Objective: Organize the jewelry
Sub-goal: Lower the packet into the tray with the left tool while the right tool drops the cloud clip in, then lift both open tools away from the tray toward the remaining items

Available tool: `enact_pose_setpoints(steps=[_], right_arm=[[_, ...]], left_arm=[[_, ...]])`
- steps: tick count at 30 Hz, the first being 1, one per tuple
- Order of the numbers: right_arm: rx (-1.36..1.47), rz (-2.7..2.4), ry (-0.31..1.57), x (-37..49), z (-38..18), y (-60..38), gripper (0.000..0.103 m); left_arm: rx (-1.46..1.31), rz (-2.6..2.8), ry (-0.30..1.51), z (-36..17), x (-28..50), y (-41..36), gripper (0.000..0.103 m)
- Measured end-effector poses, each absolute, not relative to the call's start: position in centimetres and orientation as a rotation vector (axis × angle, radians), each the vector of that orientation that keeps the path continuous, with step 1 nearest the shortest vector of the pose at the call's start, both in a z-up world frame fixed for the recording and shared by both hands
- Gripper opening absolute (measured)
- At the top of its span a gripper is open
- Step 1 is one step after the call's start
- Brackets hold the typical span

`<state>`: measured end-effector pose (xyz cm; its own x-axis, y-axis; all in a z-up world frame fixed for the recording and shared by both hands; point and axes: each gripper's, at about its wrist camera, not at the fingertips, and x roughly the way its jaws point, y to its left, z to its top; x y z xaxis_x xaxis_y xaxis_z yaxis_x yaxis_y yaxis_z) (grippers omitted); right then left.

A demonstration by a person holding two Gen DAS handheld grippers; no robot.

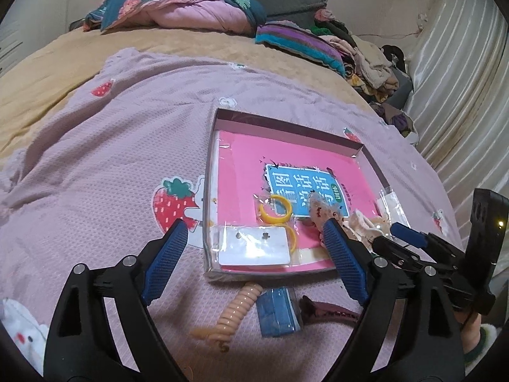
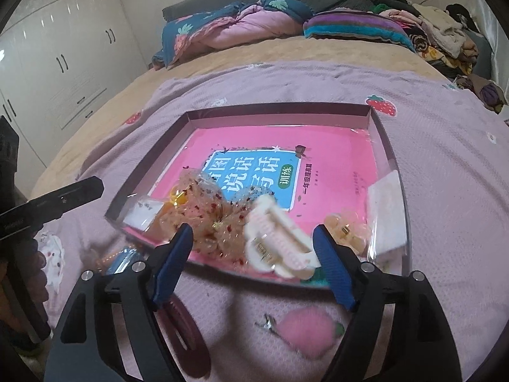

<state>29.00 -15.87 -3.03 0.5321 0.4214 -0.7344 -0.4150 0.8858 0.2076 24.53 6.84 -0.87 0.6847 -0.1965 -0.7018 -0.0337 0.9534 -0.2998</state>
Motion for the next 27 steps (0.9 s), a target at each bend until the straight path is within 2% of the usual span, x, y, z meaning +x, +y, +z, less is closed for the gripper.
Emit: enact_pose_setpoints(steps=[4, 13, 27], right_arm=[[0.022, 0.496, 0.845, 27.7, -1.7, -16.5, 0.085], [0.061, 0.496, 0.775, 25.1, 1.4, -18.4, 0.092], [0.082, 0.485, 0.688, 21.7, 5.3, -21.1, 0.093]], left_arm=[[-0.303, -0.083, 0.804, -0.2, 23.7, 7.0, 0.080], [-0.285, -0.068, 0.759, 2.2, 21.7, 6.8, 0.086], [-0.276, -0.047, 0.714, 4.5, 19.0, 6.6, 0.091]])
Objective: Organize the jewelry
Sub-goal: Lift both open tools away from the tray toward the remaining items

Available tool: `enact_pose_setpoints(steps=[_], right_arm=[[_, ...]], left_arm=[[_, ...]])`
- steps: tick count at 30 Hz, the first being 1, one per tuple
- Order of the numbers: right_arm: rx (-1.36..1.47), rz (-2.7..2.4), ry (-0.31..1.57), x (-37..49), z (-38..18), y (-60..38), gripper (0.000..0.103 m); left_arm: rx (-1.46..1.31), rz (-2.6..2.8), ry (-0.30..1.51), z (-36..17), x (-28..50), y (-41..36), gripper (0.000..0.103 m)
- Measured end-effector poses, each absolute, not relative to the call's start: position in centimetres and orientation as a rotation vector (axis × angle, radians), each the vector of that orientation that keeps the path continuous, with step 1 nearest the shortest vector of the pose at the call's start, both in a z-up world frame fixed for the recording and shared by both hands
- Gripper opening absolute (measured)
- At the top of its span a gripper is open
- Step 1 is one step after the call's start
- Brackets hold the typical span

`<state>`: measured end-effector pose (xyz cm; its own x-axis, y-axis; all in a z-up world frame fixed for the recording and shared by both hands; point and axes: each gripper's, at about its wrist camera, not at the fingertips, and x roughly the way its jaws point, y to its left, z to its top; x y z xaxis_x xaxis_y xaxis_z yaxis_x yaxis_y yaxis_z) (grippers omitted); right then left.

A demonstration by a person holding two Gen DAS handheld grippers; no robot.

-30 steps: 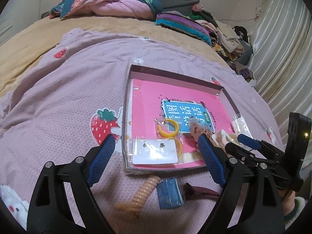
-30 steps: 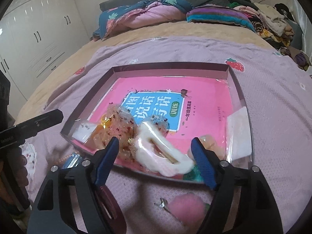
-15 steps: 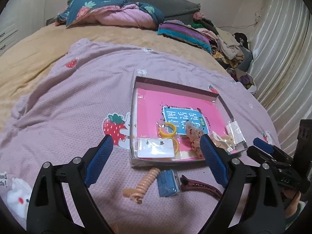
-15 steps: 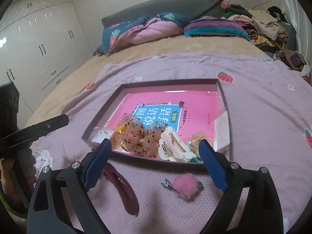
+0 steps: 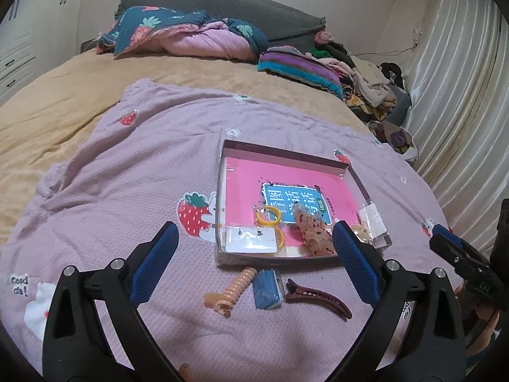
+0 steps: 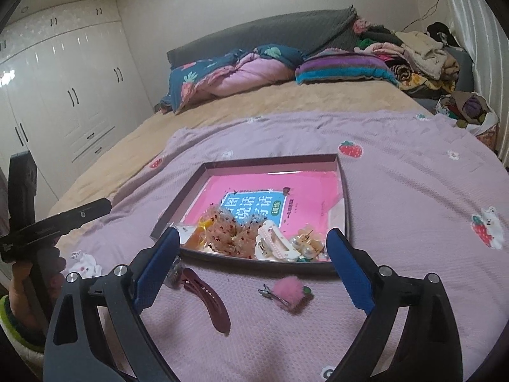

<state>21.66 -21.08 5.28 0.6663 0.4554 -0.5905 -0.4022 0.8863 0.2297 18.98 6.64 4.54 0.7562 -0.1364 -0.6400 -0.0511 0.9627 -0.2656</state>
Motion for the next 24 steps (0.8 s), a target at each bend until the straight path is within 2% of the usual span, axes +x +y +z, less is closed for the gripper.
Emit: enact_pose_setpoints(steps=[24], right_arm=[[0.028, 0.533, 0.610, 16.8, 8.1, -21.5, 0.093]], left_arm=[[-0.235, -0.040, 0.714, 4.8, 15.5, 5.9, 0.091]])
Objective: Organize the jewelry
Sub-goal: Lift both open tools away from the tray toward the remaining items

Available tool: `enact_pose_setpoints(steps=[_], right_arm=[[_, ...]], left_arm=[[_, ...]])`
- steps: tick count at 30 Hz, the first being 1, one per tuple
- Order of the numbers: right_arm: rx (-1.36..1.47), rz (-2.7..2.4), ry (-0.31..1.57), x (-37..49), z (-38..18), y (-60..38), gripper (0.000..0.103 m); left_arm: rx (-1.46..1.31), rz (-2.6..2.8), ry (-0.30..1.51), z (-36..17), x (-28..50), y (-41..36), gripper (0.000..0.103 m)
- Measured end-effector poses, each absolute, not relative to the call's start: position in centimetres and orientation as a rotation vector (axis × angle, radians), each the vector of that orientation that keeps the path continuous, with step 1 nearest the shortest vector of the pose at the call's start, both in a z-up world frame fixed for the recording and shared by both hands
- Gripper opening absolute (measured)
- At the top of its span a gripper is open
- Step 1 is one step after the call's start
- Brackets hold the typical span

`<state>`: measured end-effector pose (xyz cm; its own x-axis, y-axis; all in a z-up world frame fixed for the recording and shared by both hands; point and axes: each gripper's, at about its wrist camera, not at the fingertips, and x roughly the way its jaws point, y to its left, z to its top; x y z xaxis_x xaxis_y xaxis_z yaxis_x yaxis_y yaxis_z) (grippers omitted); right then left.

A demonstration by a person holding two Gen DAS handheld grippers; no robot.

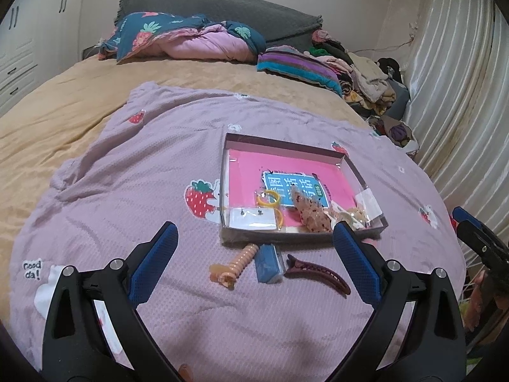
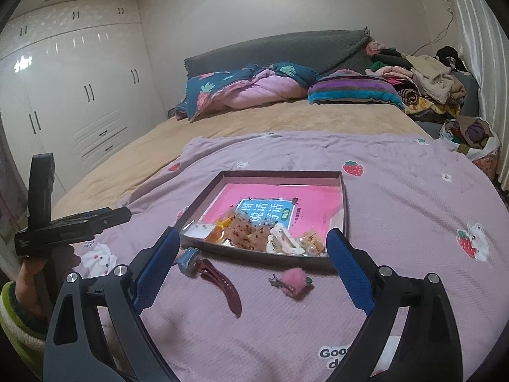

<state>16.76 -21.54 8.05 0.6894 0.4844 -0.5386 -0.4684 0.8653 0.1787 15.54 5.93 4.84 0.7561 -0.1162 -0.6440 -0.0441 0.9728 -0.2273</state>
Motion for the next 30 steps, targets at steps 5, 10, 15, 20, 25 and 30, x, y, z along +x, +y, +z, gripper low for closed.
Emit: enact_pose_setpoints(steps=[5, 10, 15, 20, 25, 30], right_arm=[[0.012, 0.542, 0.612, 16.3, 7.9, -21.1, 0.093], [-0.004, 0.552, 0.622, 15.8, 7.5, -20.8, 0.093], [-0.022, 0.562, 0.637, 15.4, 6.8, -20.2, 0.093], [-0.037, 0.574, 0.652, 15.1, 6.2, -19.7, 0.093], [-0.047, 0.579, 0.666, 15.0, 5.6, -19.4, 0.093], [-0.065, 0.587, 0.683, 15.1, 4.8, -18.8, 0.093]], left_arm=[[-0.221, -0.039, 0.721, 4.5, 15.0, 5.7, 0.091], [-0.208, -0.036, 0.731, 4.0, 14.7, 5.5, 0.091], [-0.197, -0.032, 0.742, 3.5, 14.2, 5.4, 0.091], [-0.187, -0.027, 0.755, 2.9, 13.9, 5.4, 0.091], [-0.182, -0.019, 0.765, 2.2, 13.5, 5.7, 0.091], [-0.183, -0.006, 0.782, 1.3, 13.2, 6.2, 0.091]])
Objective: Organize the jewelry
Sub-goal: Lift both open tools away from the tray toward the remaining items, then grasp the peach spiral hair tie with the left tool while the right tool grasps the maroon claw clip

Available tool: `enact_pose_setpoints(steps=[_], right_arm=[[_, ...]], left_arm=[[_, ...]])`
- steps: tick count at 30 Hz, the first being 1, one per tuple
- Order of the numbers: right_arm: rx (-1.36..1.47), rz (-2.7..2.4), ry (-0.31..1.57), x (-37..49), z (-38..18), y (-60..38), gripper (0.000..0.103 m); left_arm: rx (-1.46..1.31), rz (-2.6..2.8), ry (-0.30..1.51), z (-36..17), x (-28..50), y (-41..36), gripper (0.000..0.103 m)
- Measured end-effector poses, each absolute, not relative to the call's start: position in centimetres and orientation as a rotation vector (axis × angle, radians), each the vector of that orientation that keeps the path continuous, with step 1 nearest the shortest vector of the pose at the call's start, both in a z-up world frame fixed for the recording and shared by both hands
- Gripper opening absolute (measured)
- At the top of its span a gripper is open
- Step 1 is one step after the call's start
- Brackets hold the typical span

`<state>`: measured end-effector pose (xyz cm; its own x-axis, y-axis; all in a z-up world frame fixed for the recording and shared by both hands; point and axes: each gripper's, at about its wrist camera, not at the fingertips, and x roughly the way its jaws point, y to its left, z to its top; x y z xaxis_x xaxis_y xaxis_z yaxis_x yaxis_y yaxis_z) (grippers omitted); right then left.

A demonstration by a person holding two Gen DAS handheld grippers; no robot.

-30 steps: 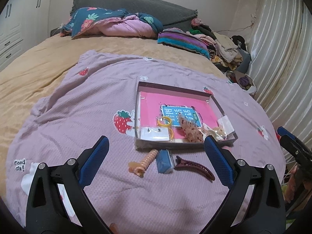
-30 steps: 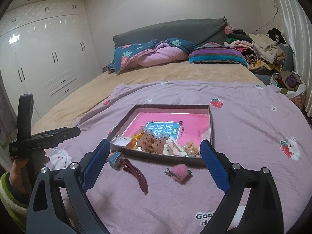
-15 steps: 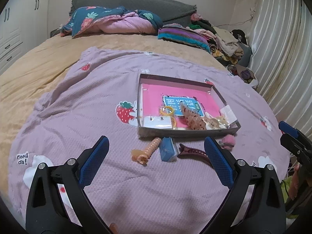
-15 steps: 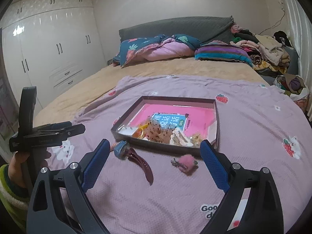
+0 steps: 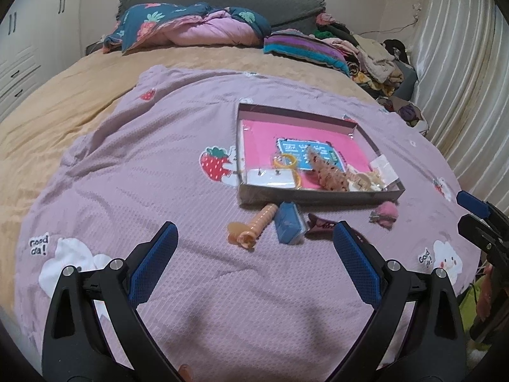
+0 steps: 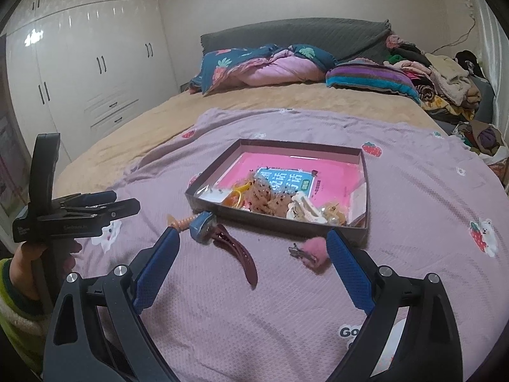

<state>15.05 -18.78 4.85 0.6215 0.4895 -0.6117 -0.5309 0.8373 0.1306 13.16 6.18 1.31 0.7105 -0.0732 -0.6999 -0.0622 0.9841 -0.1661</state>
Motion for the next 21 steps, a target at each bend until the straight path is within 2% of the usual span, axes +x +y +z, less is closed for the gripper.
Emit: enact_pose_setpoints(steps=[13, 21], right_arm=[[-0.133, 0.622, 0.777, 16.5, 0.8, -16.1, 0.093], [-0.228, 0.643, 0.859, 18.9, -3.0, -13.2, 0.088]], left_arm=[[-0.151, 0.037, 0.856, -2.4, 13.9, 7.4, 0.091], [-0.133, 0.037, 0.916, -4.9, 15.8, 7.6, 0.080]])
